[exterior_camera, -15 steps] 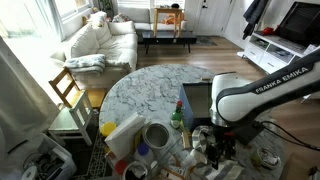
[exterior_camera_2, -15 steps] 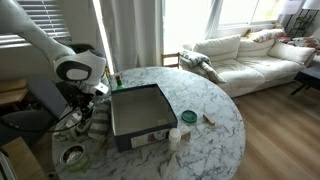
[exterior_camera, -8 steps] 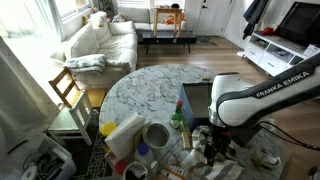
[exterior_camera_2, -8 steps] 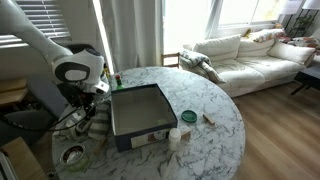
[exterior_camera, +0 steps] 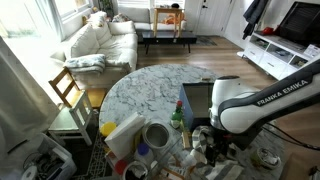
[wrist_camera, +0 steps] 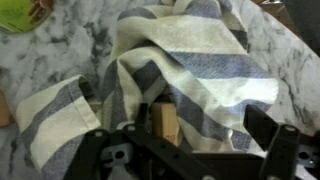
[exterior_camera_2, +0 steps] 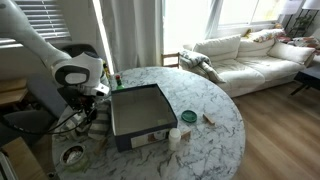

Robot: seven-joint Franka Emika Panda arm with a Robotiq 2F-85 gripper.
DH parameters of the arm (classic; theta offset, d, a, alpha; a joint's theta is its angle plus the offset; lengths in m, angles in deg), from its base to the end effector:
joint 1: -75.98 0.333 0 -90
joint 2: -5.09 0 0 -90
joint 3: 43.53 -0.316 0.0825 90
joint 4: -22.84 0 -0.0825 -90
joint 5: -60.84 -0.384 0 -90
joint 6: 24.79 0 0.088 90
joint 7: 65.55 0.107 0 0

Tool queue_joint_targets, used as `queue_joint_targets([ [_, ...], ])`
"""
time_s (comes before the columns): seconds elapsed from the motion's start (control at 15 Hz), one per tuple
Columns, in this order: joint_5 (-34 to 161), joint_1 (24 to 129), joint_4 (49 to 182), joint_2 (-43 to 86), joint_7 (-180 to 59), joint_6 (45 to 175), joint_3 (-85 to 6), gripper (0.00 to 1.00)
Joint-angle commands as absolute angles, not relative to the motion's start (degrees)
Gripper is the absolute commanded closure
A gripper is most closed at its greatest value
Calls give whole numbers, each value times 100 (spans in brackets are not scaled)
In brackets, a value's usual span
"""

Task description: Pick up the striped towel from the blue box and put it on the table, unfold the striped towel, pick up the wooden blocks from the striped towel and put them on the table one by one

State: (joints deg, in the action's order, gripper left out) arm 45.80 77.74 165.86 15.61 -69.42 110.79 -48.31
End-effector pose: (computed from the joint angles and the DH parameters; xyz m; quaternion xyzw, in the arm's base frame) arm 0.4316 0.0542 0.1932 -0.9842 0.0169 0.1571 0.0798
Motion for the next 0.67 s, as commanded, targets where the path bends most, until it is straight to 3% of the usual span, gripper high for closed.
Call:
queue_joint_targets([
  [0.0,4754,7808,16699,1540,-6783,11322,-4778,9],
  [0.27,4922,7811,16706,1518,-6654,11452,-4731,19],
  [0.33,4947,7809,16709,1516,-6625,11478,-4725,15],
  [0.6,5085,7816,16712,1500,-6487,11528,-4700,19],
])
